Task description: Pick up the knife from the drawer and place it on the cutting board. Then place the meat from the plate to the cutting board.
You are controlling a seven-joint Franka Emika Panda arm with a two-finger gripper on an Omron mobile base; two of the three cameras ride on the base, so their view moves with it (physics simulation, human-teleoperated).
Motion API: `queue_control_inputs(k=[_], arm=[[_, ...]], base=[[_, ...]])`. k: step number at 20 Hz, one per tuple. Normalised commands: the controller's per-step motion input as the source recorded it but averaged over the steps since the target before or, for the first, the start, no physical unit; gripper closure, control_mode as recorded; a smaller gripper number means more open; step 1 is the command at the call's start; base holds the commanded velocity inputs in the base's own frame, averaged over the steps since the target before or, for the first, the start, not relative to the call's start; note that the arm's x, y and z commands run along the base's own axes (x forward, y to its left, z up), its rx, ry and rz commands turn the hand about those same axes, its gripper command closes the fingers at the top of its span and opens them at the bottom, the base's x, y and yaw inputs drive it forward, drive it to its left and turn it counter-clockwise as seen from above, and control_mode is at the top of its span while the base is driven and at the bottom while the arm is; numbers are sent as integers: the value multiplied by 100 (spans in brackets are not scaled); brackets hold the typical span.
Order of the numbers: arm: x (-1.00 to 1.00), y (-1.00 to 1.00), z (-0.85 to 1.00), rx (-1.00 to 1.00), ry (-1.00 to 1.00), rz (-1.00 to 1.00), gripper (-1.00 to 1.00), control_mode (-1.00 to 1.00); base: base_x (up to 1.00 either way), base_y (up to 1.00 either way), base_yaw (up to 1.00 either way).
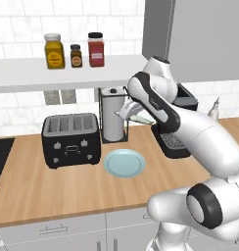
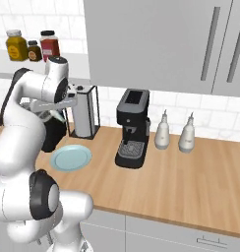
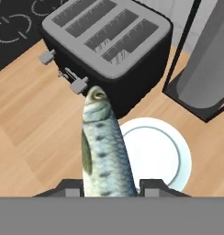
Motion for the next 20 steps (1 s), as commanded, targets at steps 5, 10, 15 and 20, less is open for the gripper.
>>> queue_control_inputs(k=[5, 10, 15, 20], arm=[[-58, -13, 19, 0, -3, 10, 100, -100], [-78, -22, -41, -3, -18, 7, 100, -100], [-44, -1, -46, -3, -26, 2, 100, -100], [-53, -21, -2, 0, -17, 0, 100, -100]], base=[[0, 0, 0], [0, 0, 0], [0, 0, 0], [0, 0, 0]])
